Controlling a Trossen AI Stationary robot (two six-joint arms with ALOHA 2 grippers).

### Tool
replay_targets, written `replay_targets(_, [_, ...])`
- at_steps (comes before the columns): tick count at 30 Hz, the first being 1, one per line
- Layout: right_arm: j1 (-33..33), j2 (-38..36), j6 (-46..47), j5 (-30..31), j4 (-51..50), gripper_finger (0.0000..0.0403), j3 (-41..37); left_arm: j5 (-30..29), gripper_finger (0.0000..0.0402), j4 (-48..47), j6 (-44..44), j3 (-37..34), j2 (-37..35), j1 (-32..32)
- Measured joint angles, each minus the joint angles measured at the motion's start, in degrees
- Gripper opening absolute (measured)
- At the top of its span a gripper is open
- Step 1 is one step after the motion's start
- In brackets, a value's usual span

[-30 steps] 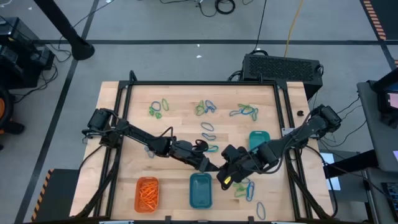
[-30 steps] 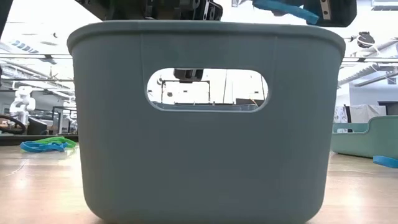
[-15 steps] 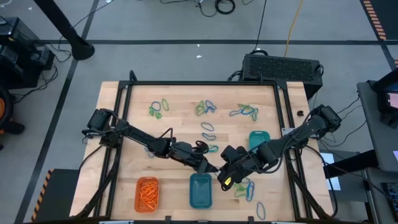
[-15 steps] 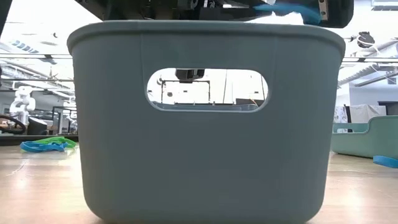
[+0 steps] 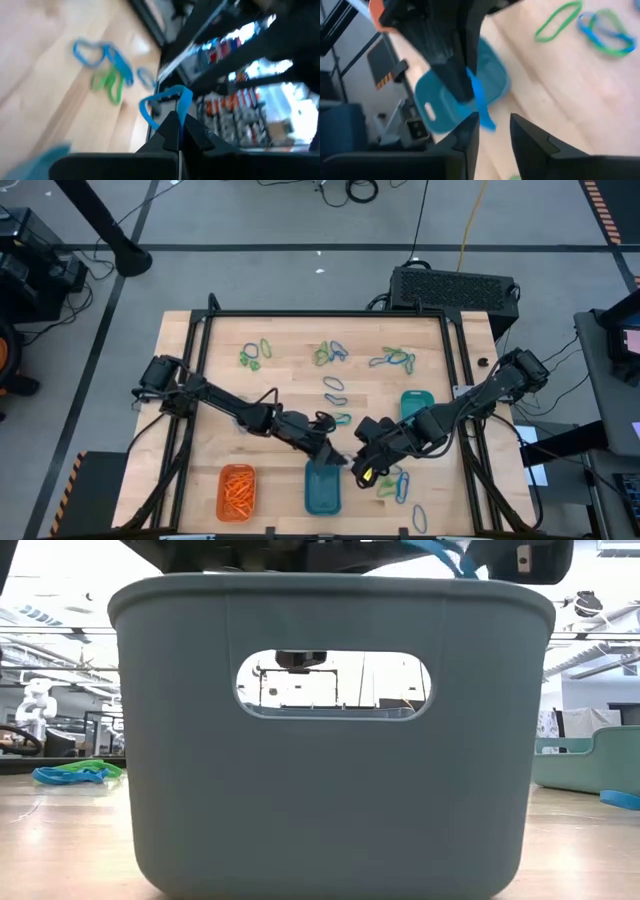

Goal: Sort rubber bands into baskets
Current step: Put the blue rubber band into the blue bin

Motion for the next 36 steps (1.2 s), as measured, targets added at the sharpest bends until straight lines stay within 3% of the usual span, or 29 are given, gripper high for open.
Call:
replay_targets(4, [1.4,0.0,0.0,-3.5,0.2,0.0123,0.0,3.0,0.0001,-7.0,0.3,0.0,0.0,-1.9])
replay_targets(10, [4.4,0.0,-0.2,-3.2,0.2,0.0137,0.0,4.0,0.0001,-17.6,0.3,0.0,0.0,-5.9])
replay_targets(18, [5.2,0.0,-2.7,1.0,0.0,0.0135,0.0,-0.6,0.0,-21.1,-0.6,0.8,0.0,-7.8])
replay_targets(26, [4.8,0.0,-6.0,1.1,-0.6,0.0135,0.0,-4.5,0.0,-36.5,5.3,8.4,0.0,-7.8])
replay_targets(29, [4.7,0.0,-6.0,1.1,-0.8,0.0135,0.0,-4.8,0.0,-38.1,6.3,9.0,0.0,-7.3])
replay_targets(36, [7.2,0.0,-5.9,1.0,-4.8,0.0135,0.0,-4.6,0.0044,-38.9,6.4,9.0,0.0,-6.5])
